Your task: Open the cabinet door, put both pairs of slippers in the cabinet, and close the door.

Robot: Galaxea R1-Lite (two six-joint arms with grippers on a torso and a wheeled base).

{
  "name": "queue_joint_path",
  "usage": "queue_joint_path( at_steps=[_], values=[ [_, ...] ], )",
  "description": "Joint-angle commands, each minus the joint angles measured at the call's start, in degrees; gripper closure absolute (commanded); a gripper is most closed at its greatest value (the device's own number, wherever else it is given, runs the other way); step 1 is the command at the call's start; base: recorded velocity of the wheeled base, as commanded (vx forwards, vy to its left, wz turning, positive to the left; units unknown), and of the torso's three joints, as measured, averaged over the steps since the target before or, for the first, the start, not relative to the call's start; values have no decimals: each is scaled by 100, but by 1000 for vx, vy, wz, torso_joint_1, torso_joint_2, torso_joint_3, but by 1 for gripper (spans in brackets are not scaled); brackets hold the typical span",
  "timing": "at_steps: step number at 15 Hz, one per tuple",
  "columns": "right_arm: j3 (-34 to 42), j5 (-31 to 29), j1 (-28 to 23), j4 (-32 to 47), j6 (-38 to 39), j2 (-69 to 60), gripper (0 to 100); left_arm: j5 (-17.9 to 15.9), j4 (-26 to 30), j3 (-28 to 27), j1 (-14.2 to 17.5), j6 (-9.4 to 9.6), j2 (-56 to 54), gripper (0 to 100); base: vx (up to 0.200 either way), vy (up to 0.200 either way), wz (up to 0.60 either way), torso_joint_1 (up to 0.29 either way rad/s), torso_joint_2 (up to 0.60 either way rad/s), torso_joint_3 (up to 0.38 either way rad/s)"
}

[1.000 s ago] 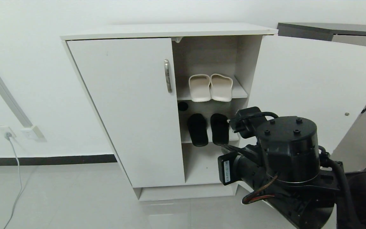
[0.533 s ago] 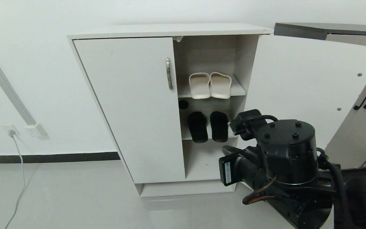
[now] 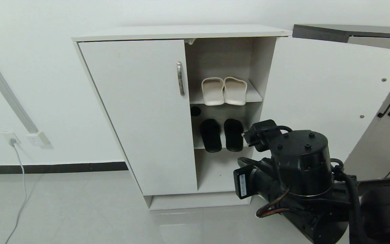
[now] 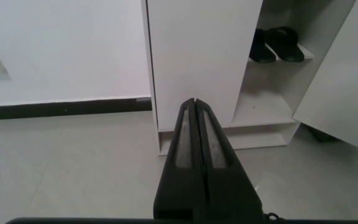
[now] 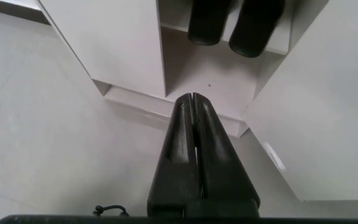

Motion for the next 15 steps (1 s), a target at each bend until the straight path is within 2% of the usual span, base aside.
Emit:
queue_joint_path(
  at_steps=[1,7,10,15],
  values=[
    [2,-1,3,-1,-1,16,100,0,-1,0,0,-1,5,100,0,0,0,0,0,0],
    [28,-9,3,-1,-10,87,100,0,-1,0,0,-1,5,100,0,0,0,0,-27,-31],
    [28,-18,3,-1,-10,87,100,0,-1,0,0,-1,5,100,0,0,0,-1,-199,-334],
    [28,-18,3,-1,-19,87,100,0,-1,0,0,-1,5,100,0,0,0,62,-511,-366]
  ],
)
